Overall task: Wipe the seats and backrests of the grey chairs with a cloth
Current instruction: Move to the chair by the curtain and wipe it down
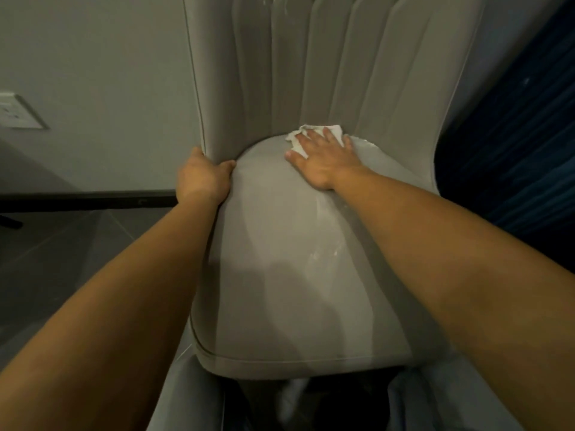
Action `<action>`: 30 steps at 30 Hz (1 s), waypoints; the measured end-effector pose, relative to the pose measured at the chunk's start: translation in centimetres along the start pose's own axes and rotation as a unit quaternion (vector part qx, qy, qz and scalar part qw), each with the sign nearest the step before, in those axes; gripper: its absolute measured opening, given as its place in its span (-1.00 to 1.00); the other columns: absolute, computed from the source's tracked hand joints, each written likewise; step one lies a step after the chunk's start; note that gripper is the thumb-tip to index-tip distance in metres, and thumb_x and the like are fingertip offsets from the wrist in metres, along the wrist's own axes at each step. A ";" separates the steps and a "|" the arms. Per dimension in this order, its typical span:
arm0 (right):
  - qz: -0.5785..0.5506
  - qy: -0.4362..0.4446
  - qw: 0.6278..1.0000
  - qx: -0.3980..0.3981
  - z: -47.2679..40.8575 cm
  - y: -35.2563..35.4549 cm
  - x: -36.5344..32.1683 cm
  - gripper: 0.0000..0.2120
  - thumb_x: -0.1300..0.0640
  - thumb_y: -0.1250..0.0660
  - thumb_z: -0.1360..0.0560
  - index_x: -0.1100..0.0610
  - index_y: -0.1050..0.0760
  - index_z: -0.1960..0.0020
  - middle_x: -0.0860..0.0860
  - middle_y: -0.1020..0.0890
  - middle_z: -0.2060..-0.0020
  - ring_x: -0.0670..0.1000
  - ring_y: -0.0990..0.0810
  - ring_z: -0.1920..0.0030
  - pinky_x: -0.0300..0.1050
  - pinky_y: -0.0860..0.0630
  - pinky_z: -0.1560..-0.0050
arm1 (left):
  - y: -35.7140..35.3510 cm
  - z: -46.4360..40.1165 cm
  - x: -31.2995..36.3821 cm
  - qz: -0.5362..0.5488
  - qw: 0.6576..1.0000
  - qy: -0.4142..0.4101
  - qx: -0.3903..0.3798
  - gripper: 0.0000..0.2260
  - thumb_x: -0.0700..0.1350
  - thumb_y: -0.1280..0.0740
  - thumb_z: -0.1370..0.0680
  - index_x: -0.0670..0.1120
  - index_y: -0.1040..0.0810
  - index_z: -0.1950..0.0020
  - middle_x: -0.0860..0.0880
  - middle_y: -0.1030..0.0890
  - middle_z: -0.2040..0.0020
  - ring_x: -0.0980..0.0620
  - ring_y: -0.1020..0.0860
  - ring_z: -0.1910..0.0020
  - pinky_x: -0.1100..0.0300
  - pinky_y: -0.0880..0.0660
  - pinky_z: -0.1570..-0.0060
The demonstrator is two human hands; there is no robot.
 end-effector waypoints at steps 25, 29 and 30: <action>0.025 0.245 0.969 -0.010 5.0 -0.7 -5.3 -0.50 -0.21 0.05 -0.67 -0.18 -0.10 -0.60 -0.13 -0.09 -0.61 -0.03 0.02 -0.60 0.08 0.10 -0.55 | -0.2 0.3 0.1 -0.009 1.000 -0.010 0.012 -0.54 0.19 -0.35 -0.46 -0.07 -0.44 -0.22 -0.19 -0.55 -0.19 -0.26 -0.49 -0.17 -0.01 -0.42 -0.04; 0.026 0.111 0.993 -0.011 6.4 -0.1 2.3 -0.47 -0.26 0.10 -0.66 -0.18 -0.06 -0.60 -0.14 -0.07 -0.61 -0.02 0.04 -0.60 0.18 0.08 -0.55 | 0.0 0.2 0.1 -0.030 0.999 -0.008 0.010 -0.50 0.17 -0.36 -0.47 -0.15 -0.42 -0.24 -0.25 -0.51 -0.24 -0.29 -0.46 -0.23 -0.10 -0.41 -0.18; 0.020 0.063 0.998 -0.008 6.9 0.0 4.8 -0.46 -0.26 0.10 -0.66 -0.16 -0.06 -0.61 -0.13 -0.07 -0.61 -0.01 0.05 -0.60 0.20 0.08 -0.55 | 0.0 0.2 0.1 -0.025 1.000 -0.008 0.006 -0.49 0.17 -0.36 -0.47 -0.15 -0.43 -0.25 -0.25 -0.51 -0.24 -0.29 -0.46 -0.23 -0.11 -0.42 -0.19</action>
Point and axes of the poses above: each hand's wrist, its own z-axis away from the middle knuckle, its own y-axis out of the back of the hand, x = y × z, the point moved 4 cm from there along -z, towards the middle knuckle
